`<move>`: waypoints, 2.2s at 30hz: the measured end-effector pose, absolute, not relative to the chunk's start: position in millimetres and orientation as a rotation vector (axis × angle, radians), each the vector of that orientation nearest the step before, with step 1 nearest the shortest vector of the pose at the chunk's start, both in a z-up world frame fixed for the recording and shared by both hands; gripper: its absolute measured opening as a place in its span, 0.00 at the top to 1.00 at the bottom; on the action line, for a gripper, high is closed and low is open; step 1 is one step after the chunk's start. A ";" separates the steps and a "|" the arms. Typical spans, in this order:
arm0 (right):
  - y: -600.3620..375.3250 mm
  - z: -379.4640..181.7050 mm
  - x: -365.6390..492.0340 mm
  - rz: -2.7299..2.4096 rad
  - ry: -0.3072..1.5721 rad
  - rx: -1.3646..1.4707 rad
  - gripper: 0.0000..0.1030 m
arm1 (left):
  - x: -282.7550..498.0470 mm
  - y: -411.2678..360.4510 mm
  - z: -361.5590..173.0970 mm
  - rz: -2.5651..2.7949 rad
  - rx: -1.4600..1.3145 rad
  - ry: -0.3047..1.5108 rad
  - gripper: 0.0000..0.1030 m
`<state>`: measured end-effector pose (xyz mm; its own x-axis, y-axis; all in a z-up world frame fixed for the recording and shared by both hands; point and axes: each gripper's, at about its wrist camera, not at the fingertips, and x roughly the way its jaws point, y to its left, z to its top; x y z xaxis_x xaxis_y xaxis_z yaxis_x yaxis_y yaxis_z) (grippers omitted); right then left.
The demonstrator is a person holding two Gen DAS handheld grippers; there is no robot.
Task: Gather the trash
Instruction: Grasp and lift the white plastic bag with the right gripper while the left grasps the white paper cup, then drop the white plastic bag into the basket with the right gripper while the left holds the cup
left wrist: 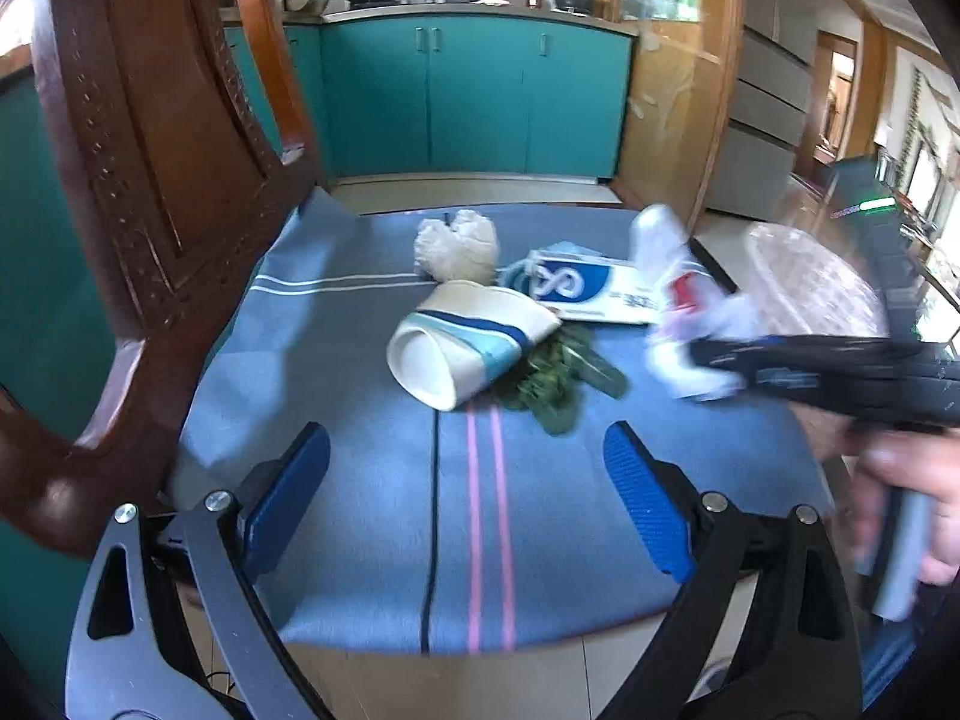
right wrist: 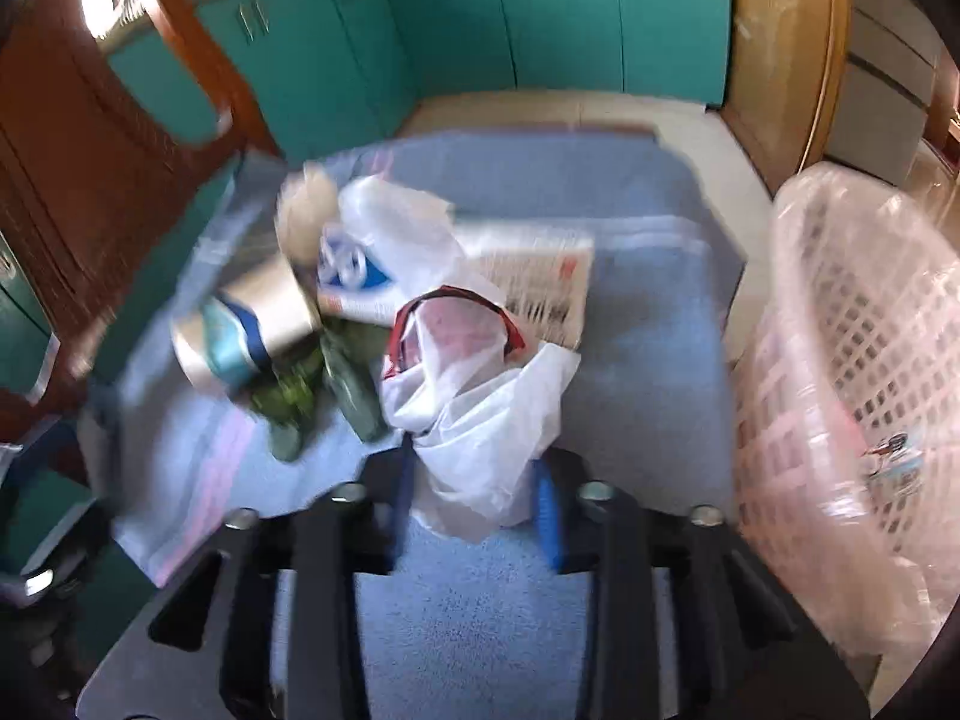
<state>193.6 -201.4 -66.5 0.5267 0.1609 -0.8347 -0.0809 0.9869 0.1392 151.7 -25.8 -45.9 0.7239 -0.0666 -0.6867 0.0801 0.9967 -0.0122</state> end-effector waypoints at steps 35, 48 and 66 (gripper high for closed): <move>-214.8 -1.9 136.8 0.260 0.821 0.121 0.76 | 130.2 3.5 19.8 -0.126 -0.124 0.554 0.97; -207.9 -5.1 114.2 0.245 0.779 0.073 0.76 | 78.8 -18.0 24.9 -0.131 0.012 0.533 0.97; -209.2 -3.5 115.7 0.238 0.770 0.081 0.76 | 82.9 -21.0 21.0 -0.140 0.016 0.557 0.97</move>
